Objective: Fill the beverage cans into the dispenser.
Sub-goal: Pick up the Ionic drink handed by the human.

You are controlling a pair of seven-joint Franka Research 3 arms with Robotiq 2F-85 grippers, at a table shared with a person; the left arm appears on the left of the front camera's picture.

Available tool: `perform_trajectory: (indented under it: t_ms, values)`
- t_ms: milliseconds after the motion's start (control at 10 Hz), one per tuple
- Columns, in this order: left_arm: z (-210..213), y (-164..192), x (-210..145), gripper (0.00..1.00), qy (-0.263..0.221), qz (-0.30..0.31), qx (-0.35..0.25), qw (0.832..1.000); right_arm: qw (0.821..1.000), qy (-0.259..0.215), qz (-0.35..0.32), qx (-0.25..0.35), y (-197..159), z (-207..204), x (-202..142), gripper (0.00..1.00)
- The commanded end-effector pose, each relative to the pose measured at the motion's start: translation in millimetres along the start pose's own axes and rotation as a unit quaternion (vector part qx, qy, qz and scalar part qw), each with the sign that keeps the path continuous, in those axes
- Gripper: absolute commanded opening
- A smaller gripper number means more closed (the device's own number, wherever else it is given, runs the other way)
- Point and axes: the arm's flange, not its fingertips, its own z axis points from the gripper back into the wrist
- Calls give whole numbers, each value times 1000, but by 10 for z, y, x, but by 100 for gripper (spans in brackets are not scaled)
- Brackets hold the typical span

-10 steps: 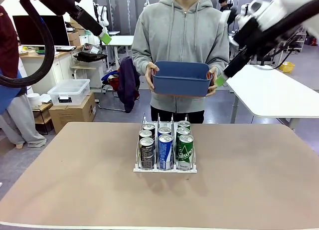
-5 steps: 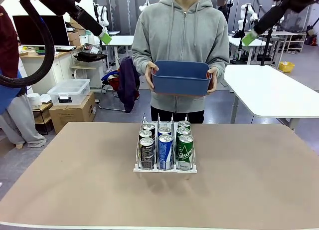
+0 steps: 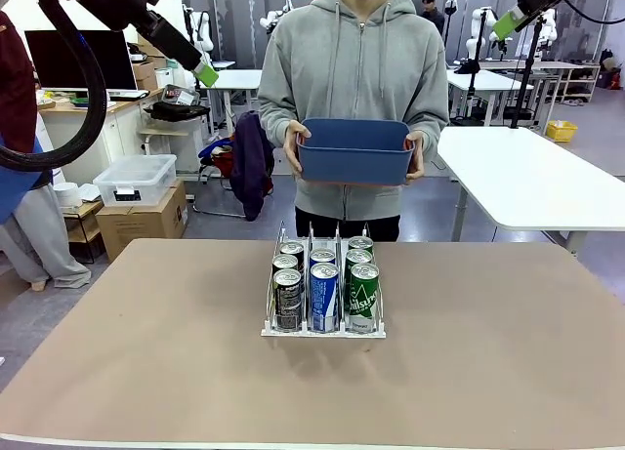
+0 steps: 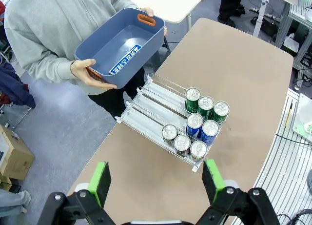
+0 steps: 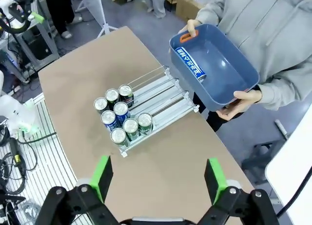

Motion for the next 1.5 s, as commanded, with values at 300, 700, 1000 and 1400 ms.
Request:
perform_trajectory:
  t_ms: [300, 700, 1000, 1400]
  values:
    - [-11, 21, -9, 100, -3, -1, 3, 1000, 1000, 1, 7, -3, 56, 40, 11, 100]
    - [-11, 21, -9, 100, -3, -1, 3, 1000, 1000, 1, 7, -3, 56, 40, 11, 100]
    - [-11, 21, -9, 100, -3, -1, 3, 1000, 1000, 1, 7, -3, 56, 40, 11, 100]
    - [-11, 21, -9, 100, -3, -1, 3, 1000, 1000, 1, 7, -3, 56, 40, 11, 100]
